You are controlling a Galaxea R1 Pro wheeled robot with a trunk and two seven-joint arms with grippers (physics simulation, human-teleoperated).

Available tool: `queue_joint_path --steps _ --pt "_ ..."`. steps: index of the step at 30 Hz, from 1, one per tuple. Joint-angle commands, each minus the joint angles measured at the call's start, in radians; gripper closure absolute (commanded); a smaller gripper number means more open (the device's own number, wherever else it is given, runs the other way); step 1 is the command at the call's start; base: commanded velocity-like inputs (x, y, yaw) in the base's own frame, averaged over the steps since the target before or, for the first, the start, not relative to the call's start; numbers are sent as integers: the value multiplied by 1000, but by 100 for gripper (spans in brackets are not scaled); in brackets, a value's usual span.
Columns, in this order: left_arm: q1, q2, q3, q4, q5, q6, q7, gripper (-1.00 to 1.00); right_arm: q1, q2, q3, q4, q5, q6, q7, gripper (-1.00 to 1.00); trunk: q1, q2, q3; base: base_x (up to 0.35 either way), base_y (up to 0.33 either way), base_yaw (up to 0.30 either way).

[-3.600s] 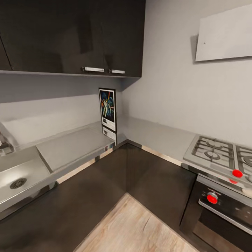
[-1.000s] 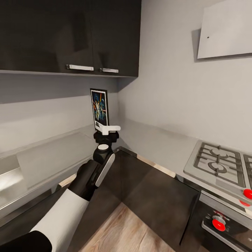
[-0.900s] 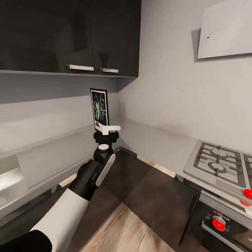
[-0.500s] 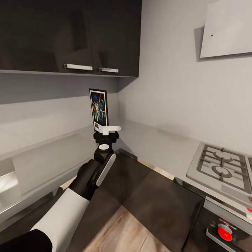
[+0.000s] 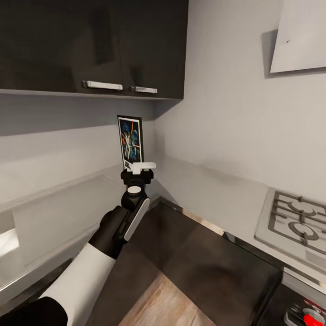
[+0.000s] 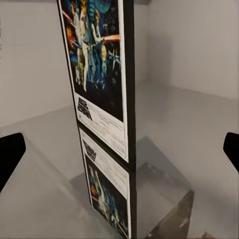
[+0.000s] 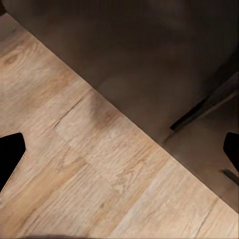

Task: Pick up the poster from the kitchen countertop and hang it on one of the wall nails in the kitchen.

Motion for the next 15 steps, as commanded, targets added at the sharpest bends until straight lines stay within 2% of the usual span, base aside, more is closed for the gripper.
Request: queue_joint_path --steps 1,2,4,6,8,15 --pt "-1 0 -1 -1 8 2 8 -100 -1 0 1 2 1 -3 0 -100 0 -1 -1 122 111 0" --pt "-1 0 -1 -1 8 2 8 -100 -1 5 2 9 3 -3 0 -100 0 -1 -1 78 71 0" --pt "-1 0 -1 -2 8 2 8 -100 -1 18 23 34 38 -4 -1 -100 0 -1 -1 36 33 0" --pt "-1 0 -1 -2 8 2 8 -100 -1 27 57 49 94 -6 -3 -100 0 -1 -1 17 15 0" --pt "-1 0 -1 -2 8 2 8 -100 -1 30 70 55 115 -6 -4 -100 0 -1 -1 9 8 0" --pt "-1 0 -1 -2 8 2 8 -100 -1 33 81 59 136 -7 -4 -100 0 -1 -1 3 2 0"
